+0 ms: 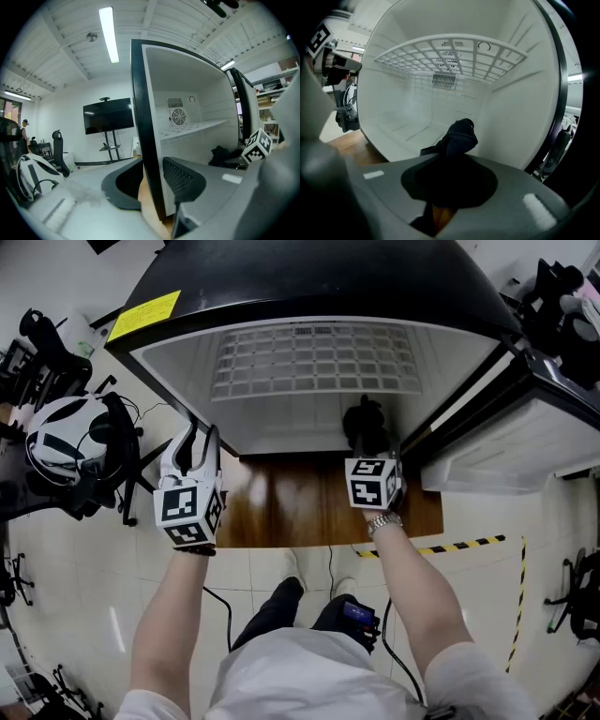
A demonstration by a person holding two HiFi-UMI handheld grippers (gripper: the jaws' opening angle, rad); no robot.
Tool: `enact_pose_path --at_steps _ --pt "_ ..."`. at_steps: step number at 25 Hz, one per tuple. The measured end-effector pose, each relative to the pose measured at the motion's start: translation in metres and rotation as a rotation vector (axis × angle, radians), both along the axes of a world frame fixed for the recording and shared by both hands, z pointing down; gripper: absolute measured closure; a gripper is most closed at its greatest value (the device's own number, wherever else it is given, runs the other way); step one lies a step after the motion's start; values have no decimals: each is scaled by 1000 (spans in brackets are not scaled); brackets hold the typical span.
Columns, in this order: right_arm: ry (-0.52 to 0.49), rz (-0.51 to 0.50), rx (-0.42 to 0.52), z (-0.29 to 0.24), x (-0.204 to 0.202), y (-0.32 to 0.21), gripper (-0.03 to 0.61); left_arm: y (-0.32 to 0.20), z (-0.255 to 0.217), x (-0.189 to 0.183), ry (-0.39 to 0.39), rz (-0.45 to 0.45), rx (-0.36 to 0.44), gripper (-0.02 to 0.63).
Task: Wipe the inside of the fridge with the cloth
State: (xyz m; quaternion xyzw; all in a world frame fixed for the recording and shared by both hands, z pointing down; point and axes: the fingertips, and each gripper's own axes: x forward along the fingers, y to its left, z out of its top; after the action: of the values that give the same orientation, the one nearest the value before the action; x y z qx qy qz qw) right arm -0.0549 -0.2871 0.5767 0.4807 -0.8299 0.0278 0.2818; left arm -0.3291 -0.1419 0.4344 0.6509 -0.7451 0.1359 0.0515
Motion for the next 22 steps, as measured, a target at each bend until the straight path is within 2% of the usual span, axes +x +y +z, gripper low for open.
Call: enact_pose_path --at_steps 9,11,14,18,22 --pt "11 33 -7 1 11 -5 500 4 1 -1 -15 4 -19 489" --pt "7 33 -9 0 11 -5 500 6 2 -2 -18 3 -25 522" --pt "-23 24 -2 -7 8 -4 500 10 4 -2 -26 10 -39 528" --pt "-76 4 13 -26 4 3 500 25 7 9 -64 41 -41 532" --pt "-103 -44 16 -43 -3 15 500 39 21 36 -98 140 -64 532"
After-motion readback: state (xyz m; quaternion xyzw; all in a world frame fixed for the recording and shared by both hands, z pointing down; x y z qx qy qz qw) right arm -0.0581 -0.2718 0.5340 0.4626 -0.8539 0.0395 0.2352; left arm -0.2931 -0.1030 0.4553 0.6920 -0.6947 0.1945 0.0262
